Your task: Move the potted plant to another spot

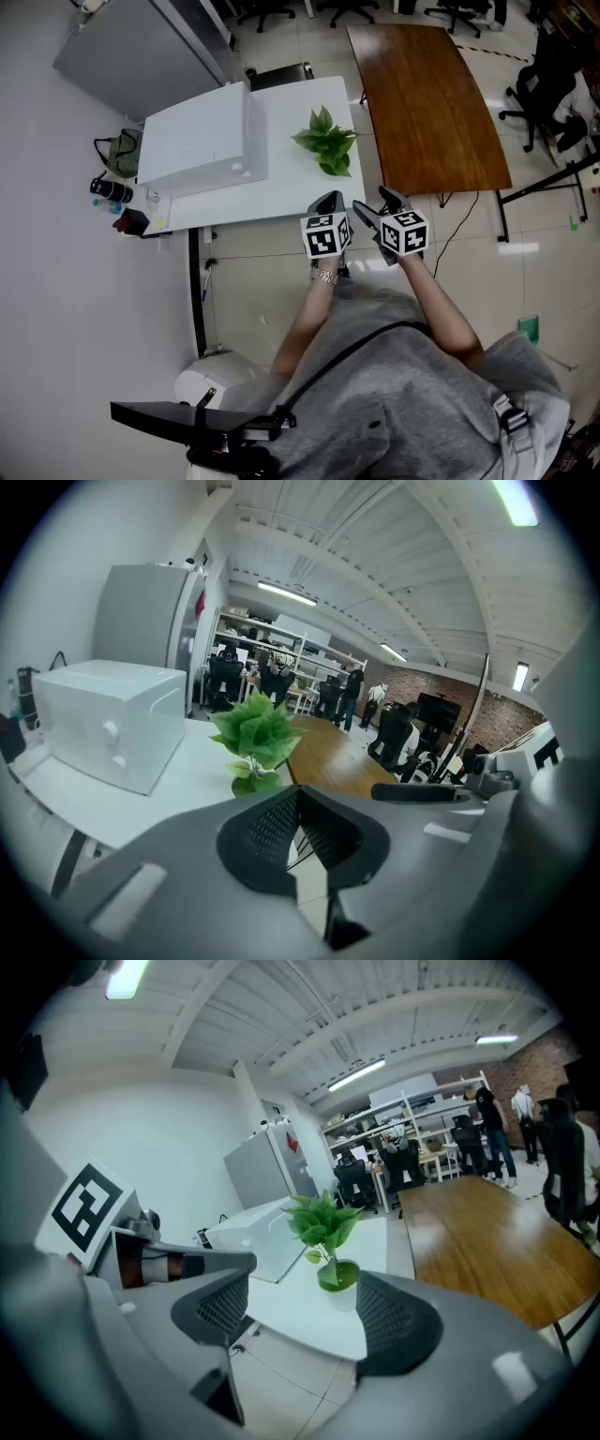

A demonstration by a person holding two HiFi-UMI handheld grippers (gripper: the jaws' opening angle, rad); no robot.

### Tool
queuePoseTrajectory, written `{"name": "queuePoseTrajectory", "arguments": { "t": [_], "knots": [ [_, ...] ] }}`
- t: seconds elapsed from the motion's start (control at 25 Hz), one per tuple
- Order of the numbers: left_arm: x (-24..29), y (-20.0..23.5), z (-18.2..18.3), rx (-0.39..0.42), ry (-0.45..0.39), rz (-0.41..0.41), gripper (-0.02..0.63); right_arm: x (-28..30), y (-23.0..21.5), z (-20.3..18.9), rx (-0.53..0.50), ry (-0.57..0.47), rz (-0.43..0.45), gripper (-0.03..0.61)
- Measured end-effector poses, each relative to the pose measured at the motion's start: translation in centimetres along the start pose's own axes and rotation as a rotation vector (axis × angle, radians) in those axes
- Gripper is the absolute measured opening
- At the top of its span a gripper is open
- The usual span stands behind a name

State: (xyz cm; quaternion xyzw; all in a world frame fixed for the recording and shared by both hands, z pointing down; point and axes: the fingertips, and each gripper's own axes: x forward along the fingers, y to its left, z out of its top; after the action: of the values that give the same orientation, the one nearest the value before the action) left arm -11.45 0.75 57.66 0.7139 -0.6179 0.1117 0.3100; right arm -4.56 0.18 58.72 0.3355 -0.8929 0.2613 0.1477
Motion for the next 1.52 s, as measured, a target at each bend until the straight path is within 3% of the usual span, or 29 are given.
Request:
{"name": "queuePoseTrajectory", "arguments": {
  "t": [0.16,0.36,0.44,0.72,0.92,1.24,1.52],
  "knots": [
    [2.6,3.1,1.1,-0.026,0.023,0.016,0.014,5.4,-0.8,0.4,-0.125,0.063,0.012,0.42],
    [4.7,5.2,0.5,-0.067,0.083,0.04,0.014,12.0,-4.7,-2.7,-0.185,0.163,0.018,0.549],
    [5.3,6.1,1.4,-0.088,0.077,0.063,0.014,14.9,-6.1,-3.3,-0.257,0.195,0.02,0.583],
    [5.0,8.7,2.0,-0.154,0.065,0.165,0.014,22.3,-7.9,-5.2,-0.449,0.275,0.075,0.583],
    [4.6,10.2,1.2,-0.186,0.072,0.217,0.014,26.1,-7.9,-6.5,-0.51,0.327,0.1,0.583],
    [4.2,10.9,0.9,-0.222,0.059,0.269,0.014,26.4,-7.9,-6.5,-0.52,0.321,0.089,0.555],
    [6.5,9.0,2.1,-0.176,0.07,0.208,0.014,23.2,-11.9,-3.3,-0.411,0.238,-0.006,0.549]
  ]
}}
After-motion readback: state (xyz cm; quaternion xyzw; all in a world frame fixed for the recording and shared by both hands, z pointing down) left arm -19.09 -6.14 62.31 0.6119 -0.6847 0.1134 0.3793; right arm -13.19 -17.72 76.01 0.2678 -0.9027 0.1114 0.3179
